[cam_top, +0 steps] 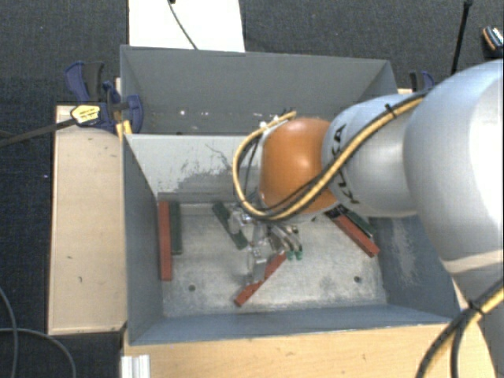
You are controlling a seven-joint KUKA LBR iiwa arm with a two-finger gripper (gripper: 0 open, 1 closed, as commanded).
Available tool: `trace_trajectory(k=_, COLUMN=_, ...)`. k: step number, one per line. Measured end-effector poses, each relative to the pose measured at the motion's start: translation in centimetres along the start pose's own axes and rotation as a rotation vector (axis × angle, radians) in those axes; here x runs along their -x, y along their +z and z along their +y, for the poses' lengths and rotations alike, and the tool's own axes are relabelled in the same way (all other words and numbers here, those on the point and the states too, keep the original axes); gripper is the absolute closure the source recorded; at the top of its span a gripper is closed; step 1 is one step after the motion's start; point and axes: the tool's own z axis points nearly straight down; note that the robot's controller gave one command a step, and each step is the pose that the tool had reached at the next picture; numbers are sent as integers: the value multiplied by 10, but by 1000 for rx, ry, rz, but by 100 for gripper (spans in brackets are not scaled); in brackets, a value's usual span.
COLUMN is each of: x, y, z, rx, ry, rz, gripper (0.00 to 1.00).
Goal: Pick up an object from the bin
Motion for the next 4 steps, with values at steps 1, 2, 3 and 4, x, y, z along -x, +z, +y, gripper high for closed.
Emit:
trace_trajectory(k=1, x=-3, y=7, z=-55, rx=-1, ry=110, rz=4, gripper=0)
trace_trajectory(k=2, x=-12, y=7, z=-127, rx=-3, ry=-9, rz=4, gripper=0)
trace_trajectory(k=3, x=6, y=-43, z=-50, rx=3, ry=68, rz=-7, gripper=0)
trace_trajectory(k=4, x=-9, y=0, z=-110, rx=-2, ry=-42, rz=3, gripper=0)
